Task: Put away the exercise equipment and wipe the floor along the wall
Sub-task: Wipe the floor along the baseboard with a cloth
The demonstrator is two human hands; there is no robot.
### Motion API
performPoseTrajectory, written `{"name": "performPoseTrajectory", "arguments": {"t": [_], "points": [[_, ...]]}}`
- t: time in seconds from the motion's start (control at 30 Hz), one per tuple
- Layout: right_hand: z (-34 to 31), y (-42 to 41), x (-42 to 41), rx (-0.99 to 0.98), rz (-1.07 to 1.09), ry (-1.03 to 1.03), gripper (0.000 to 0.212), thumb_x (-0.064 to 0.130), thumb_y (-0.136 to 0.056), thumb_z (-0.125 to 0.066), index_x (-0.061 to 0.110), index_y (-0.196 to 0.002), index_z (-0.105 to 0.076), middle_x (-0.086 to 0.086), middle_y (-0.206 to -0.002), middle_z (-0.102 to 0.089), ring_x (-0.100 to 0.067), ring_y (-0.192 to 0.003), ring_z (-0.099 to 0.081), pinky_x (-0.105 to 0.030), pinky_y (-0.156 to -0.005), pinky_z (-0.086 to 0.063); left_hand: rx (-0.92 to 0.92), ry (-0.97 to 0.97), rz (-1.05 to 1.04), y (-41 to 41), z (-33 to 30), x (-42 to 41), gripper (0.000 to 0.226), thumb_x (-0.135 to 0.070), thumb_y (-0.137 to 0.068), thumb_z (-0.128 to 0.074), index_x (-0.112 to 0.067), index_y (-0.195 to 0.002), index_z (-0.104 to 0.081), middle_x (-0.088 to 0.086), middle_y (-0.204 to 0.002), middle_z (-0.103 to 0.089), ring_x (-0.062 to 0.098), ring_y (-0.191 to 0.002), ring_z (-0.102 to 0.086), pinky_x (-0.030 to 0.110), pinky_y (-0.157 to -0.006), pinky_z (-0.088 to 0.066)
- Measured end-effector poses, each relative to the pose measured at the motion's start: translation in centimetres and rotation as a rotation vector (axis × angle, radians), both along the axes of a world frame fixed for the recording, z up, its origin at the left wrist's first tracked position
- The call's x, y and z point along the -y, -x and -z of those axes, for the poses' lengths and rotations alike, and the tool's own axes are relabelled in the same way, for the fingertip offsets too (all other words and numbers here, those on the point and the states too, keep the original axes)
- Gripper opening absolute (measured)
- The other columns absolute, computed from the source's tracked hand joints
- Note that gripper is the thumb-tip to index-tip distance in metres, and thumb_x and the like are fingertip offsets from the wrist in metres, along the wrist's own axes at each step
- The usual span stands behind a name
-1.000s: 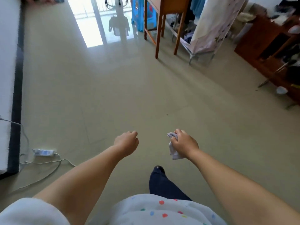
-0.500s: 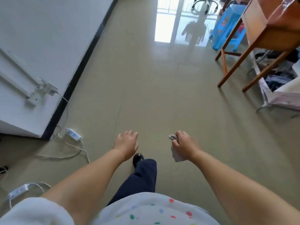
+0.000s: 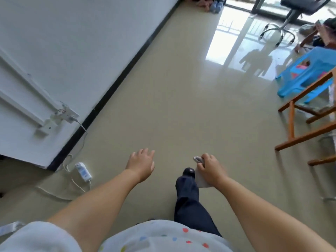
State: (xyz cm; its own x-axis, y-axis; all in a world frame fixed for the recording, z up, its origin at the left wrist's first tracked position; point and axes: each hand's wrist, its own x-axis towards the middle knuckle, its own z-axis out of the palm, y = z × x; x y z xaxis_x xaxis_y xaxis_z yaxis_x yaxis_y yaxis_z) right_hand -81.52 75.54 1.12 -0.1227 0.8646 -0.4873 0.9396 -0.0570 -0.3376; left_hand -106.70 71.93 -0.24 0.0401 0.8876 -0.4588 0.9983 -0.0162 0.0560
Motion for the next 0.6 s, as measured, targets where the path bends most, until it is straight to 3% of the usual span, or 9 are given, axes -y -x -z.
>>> {"name": "performPoseTrajectory", "arguments": {"t": [0.13,0.33,0.47,0.6], "points": [[0.3,2.5,-11.5,0.061,-0.19,-0.015,0.023,0.028,-0.098,-0.037,0.013,-0.111,-0.048,-0.006,-0.113,-0.05,-0.022,-0.085,-0.05,-0.031,-0.071,-0.043,-0.004,0.037,-0.199,2.4,1.3,-7.4,0.047,-0.033,-0.097,-0.037,-0.015,-0.141,-0.034,0.011,-0.138,-0.041,0.028,-0.127,-0.041,0.038,-0.101,-0.037],[-0.8,6.9,-29.2,0.076,-0.358,-0.05,0.022,0.028,-0.095,-0.04,0.012,-0.108,-0.049,-0.009,-0.117,-0.054,-0.029,-0.096,-0.057,-0.03,-0.069,-0.04,0.109,0.016,-0.502,4.1,0.7,-18.2,0.049,-0.032,-0.1,-0.031,-0.015,-0.146,-0.027,0.009,-0.146,-0.033,0.026,-0.132,-0.036,0.038,-0.103,-0.035],[-0.4,13.8,-36.9,0.068,-0.505,-0.049,0.026,0.028,-0.096,-0.04,0.01,-0.111,-0.049,-0.011,-0.116,-0.055,-0.031,-0.098,-0.057,-0.031,-0.069,-0.039,0.184,-0.059,-0.671,7.1,0.7,-23.2,0.051,-0.03,-0.1,-0.031,-0.014,-0.148,-0.024,0.008,-0.149,-0.031,0.025,-0.135,-0.033,0.037,-0.106,-0.034],[1.2,23.4,-40.9,0.01,-0.694,0.008,0.024,0.027,-0.095,-0.038,0.012,-0.111,-0.048,-0.009,-0.115,-0.053,-0.025,-0.083,-0.051,-0.03,-0.066,-0.039,0.163,0.03,-0.801,13.2,2.5,-25.8,0.047,-0.028,-0.099,-0.032,-0.015,-0.144,-0.03,0.009,-0.145,-0.035,0.025,-0.13,-0.037,0.038,-0.102,-0.036]]}}
